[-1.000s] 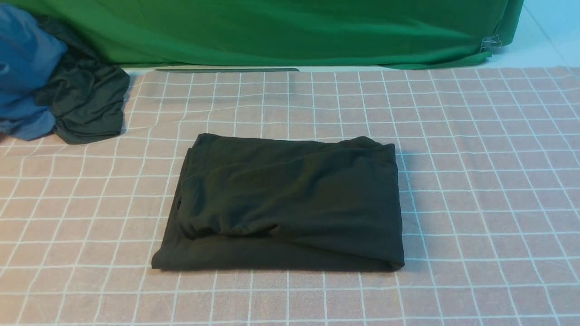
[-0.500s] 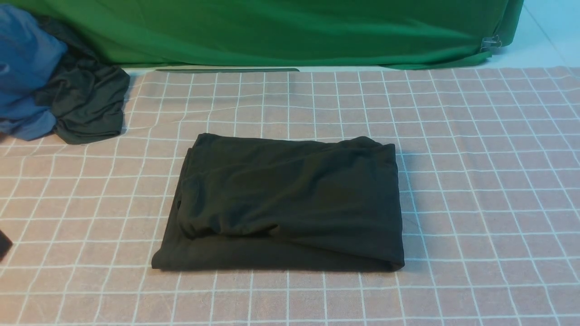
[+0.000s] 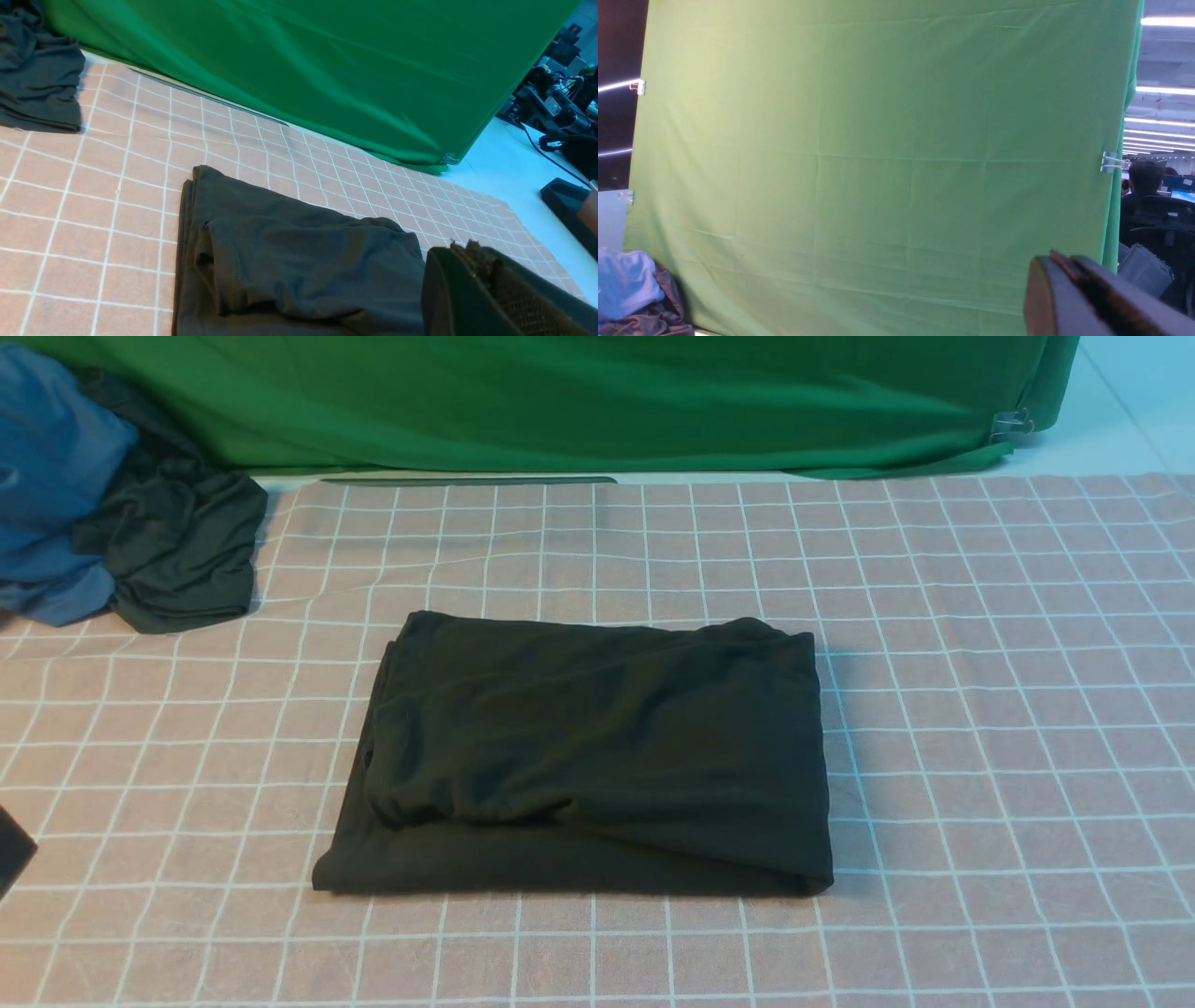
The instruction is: Fold a long-sleeved shirt over a pink coffee tablecloth.
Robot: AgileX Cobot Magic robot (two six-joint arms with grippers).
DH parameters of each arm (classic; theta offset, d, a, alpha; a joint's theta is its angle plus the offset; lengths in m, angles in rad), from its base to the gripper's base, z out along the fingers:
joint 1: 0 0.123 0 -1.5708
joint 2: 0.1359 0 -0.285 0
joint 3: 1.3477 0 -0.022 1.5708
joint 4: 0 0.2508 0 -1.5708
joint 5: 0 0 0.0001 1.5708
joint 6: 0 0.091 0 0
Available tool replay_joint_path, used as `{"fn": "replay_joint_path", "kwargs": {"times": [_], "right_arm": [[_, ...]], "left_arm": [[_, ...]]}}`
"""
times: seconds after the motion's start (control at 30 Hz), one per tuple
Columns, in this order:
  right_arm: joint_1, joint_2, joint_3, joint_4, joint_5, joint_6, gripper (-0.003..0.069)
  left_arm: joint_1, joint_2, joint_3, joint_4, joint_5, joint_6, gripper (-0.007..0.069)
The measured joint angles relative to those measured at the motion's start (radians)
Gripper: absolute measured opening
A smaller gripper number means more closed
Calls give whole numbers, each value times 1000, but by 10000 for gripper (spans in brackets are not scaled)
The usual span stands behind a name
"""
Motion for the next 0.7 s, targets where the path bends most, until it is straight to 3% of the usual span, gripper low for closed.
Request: {"fn": "replay_joint_path", "kwargs": {"times": [0.13,0.27,0.57,0.7], "right_arm": [[0,0,0,0,0,1,73],[0,0,0,0,0,1,85],[0,0,0,-1,0,1,106],[0,0,0,-1,0,1,113]], "left_arm": [[0,0,4,40,-13,5,14],[2,-4,55,112,-153,12,14],[98,-102,409,214,-431,12,14],[100,-103,523,262,-463,1,14]]}}
